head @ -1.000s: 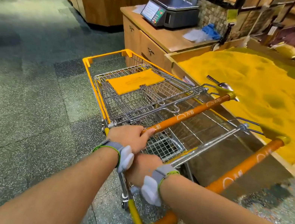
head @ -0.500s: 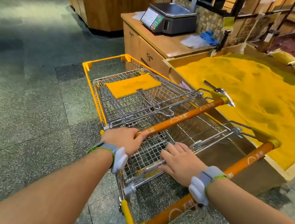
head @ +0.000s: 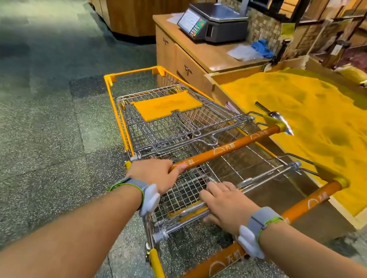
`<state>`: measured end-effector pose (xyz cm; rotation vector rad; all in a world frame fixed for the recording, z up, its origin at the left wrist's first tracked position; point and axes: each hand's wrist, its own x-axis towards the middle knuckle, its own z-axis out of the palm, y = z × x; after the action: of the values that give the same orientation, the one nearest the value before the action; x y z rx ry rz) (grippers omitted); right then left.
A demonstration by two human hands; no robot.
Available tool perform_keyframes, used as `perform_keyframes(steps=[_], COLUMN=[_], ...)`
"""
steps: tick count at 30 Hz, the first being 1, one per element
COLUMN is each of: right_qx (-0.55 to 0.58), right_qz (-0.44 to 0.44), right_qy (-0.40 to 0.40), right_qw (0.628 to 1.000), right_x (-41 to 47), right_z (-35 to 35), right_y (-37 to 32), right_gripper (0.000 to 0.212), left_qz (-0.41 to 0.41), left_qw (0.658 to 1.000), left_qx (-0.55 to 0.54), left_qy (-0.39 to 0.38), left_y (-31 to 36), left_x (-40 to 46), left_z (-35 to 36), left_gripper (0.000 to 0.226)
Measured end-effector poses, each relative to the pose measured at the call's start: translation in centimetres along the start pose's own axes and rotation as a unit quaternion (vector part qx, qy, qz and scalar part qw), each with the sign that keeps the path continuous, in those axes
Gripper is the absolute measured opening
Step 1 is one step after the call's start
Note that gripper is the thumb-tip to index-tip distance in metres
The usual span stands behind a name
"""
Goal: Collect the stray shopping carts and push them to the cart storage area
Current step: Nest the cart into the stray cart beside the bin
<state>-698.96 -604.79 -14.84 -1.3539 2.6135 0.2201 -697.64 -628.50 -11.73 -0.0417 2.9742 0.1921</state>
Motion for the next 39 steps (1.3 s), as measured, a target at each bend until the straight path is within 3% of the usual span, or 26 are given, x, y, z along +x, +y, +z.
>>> perform_keyframes(steps=[18, 39], right_qx=[-0.011, 0.026], right_qz=[-0.018, -0.027], right_qy=[0.068, 0.017], right_qw=[0.997, 0.999], right_x=[4.1, 12.8], right_z=[-0.6, -3.8], right_y=[0.0, -2.3], right_gripper=[0.053, 0.062], left_qz=[0.005, -0.049], left_qw=[1.000, 0.995], left_qx=[0.001, 0.060], left_qy=[0.019, 0.060], left_y=[-1.2, -8.6], left_x=[-0.7, 2.0], left_z=[-0.1, -1.4], left_gripper=[0.065, 0.064])
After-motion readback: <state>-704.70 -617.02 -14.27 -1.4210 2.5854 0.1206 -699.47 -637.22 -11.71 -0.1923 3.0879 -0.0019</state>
